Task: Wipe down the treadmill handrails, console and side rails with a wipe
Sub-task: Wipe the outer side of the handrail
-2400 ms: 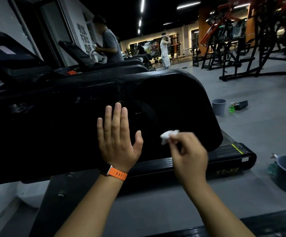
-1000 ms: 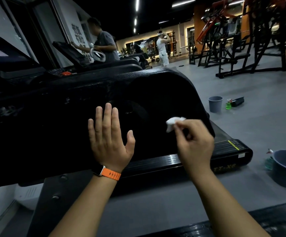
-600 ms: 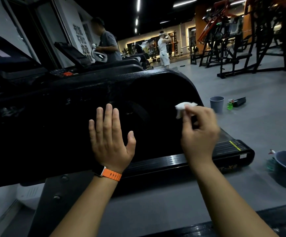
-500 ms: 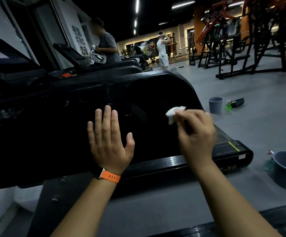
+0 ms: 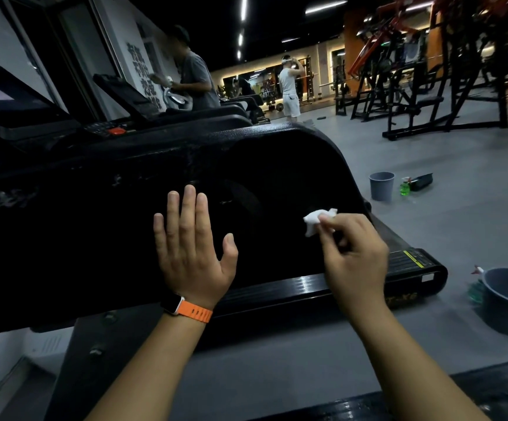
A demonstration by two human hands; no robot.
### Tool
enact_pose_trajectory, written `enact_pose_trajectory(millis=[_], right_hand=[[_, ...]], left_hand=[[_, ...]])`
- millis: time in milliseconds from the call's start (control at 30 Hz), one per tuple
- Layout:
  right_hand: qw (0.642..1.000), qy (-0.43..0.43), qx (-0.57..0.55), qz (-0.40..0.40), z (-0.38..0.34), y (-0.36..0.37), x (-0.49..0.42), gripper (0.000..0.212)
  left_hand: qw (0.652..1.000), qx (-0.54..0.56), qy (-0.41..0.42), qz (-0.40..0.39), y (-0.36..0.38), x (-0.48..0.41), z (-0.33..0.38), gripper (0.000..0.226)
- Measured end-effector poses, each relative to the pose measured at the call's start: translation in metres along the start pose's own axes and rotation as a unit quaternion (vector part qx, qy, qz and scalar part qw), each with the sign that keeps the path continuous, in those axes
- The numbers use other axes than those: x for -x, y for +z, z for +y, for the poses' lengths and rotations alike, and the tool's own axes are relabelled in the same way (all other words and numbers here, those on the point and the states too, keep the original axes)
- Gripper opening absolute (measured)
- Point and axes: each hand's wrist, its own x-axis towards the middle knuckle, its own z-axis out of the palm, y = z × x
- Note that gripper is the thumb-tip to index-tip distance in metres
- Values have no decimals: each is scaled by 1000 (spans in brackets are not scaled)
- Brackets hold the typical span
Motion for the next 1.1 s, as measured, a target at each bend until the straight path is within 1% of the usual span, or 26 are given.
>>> enact_pose_trajectory(millis=[33, 100, 133, 167, 233, 267, 300, 400, 433, 500, 533, 567, 667, 700, 800, 833, 867, 933, 967, 1000, 1100], right_hand=[[1000, 2, -3, 12, 3, -3, -2, 7], [993, 60, -35, 91, 11, -13, -14, 11], [989, 81, -50, 112, 12, -16, -17, 13], [990, 83, -52, 102, 12, -15, -15, 13], [998, 52, -20, 22, 7, -10, -1, 12], [999, 36, -11, -3, 6, -9, 4, 13], [999, 37, -13, 3, 10, -11, 3, 15], [987, 110, -52, 107, 17, -18, -5, 27], [987, 114, -54, 102, 17, -16, -1, 25], [996, 79, -24, 27, 13, -9, 17, 18], [998, 65, -13, 2, 13, -8, 24, 16], [997, 71, -15, 4, 19, -11, 24, 17], [983, 148, -42, 102, 32, -24, 14, 23], [982, 153, -44, 103, 32, -23, 15, 24], [995, 94, -22, -5, 22, -16, 36, 20], [996, 90, -23, -13, 23, -17, 37, 19], [994, 106, -28, 8, 30, -21, 34, 19], [982, 162, -32, 87, 41, -29, 25, 21], [979, 173, -30, 105, 44, -29, 25, 21], [982, 161, -24, 93, 42, -26, 29, 20], [996, 87, -4, -19, 30, -19, 50, 16]], left_hand=[[1000, -1, -1, 0, 0, 0, -1, 65], [1000, -2, 0, -1, -1, 1, -1, 66], [1000, -2, 1, -1, -1, 1, 0, 66], [1000, -1, 2, -1, -1, 1, 0, 66], [1000, 1, 1, -1, -1, 1, 1, 66], [1000, 2, -1, -1, 0, 1, 1, 66], [1000, 1, -2, -2, 0, 1, 1, 66], [1000, 1, -2, -2, -1, 1, 1, 65], [1000, 2, -2, -2, -1, 1, 2, 65], [1000, 2, -3, -1, -1, 1, 3, 65], [1000, 0, -4, -1, 0, 1, 2, 65], [1000, -2, -5, -2, 0, 2, 2, 65], [1000, -5, -2, -1, 0, 2, 2, 65], [1000, -2, -3, 0, 0, 2, 2, 65], [1000, 4, -6, 2, 0, 2, 3, 64], [1000, 2, -7, 1, 1, 2, 3, 64], [1000, 0, -7, 0, 1, 3, 2, 64], [1000, -2, -7, -1, 0, 3, 2, 65], [1000, 0, -7, -2, 0, 3, 2, 65], [1000, 2, -6, -3, 0, 2, 3, 65], [1000, 5, -8, -5, 1, 3, 3, 65]])
